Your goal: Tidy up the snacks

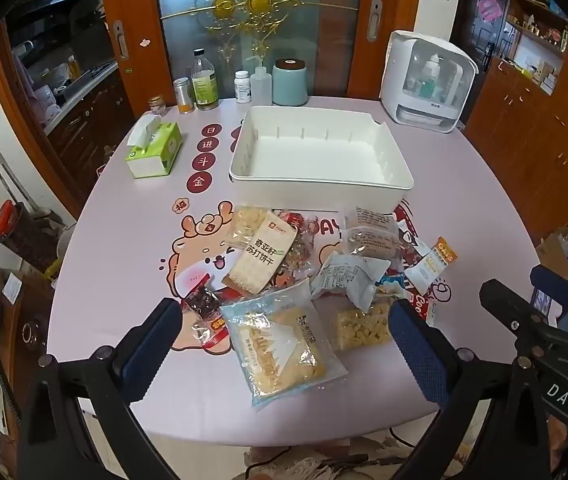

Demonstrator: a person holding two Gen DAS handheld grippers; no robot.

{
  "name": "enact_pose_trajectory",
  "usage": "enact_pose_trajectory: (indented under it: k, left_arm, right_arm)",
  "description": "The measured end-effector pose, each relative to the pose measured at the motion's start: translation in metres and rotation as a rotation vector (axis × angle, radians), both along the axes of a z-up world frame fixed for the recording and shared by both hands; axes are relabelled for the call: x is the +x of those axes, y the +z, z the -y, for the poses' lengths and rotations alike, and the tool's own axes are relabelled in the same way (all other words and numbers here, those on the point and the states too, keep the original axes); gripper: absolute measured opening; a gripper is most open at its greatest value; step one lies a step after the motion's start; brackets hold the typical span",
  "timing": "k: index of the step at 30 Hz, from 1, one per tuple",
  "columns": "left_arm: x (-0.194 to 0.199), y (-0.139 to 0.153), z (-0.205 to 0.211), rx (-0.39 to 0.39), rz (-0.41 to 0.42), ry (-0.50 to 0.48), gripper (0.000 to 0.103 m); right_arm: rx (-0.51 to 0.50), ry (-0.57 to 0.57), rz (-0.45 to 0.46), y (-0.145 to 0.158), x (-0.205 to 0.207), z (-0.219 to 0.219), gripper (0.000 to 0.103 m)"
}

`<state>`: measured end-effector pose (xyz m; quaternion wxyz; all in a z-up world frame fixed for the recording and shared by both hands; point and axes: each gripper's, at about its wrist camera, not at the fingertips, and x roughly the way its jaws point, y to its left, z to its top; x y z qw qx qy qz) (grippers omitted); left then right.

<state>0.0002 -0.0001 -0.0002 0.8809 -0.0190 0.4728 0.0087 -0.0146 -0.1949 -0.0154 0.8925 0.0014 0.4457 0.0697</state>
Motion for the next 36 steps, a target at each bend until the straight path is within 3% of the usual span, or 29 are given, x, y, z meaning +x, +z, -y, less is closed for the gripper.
enact_pose_trajectory:
  k: [36]
  left_arm:
    - [-0.008,-0.007,-0.005,0.000,-0.014,-0.009,0.101]
  right_arm:
    - [0.009,0.022,-0.021,-0.007,0.002,-0.009,0.081]
